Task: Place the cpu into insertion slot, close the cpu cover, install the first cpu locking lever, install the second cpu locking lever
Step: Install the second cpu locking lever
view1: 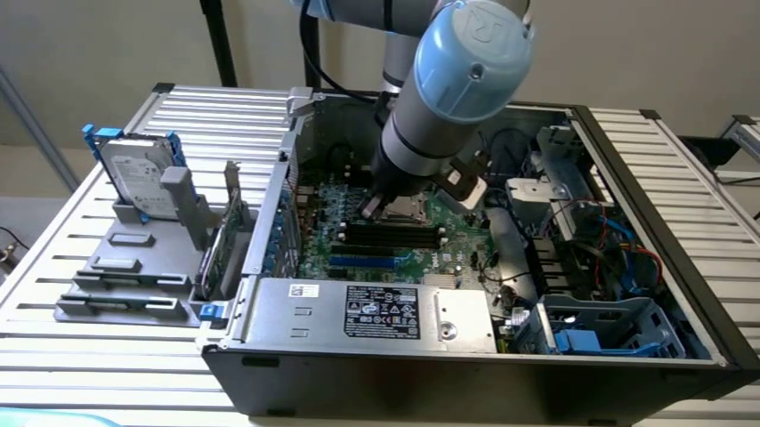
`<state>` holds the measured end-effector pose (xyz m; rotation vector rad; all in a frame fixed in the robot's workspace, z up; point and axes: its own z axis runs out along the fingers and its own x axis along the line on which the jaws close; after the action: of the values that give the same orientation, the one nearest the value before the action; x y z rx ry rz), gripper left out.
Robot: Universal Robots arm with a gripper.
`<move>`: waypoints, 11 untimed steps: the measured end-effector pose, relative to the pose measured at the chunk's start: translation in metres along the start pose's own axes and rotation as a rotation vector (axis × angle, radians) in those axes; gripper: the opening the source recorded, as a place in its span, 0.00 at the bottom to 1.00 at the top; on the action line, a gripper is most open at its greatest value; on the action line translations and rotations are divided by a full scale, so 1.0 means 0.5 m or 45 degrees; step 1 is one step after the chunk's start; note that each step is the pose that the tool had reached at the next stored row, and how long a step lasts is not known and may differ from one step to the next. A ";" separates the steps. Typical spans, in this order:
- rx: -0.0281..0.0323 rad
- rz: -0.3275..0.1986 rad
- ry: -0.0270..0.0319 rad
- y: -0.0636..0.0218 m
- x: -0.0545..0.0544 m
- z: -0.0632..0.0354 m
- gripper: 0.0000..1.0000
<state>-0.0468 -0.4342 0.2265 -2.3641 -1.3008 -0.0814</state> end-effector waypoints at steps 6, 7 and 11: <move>-0.0024 -0.001 0.0017 0.001 -0.008 0.016 0.11; -0.0030 -0.001 0.0020 0.000 -0.010 0.019 0.11; -0.0073 -0.003 0.0045 -0.003 -0.013 0.028 0.11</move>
<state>-0.0540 -0.4331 0.2125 -2.3661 -1.3035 -0.0901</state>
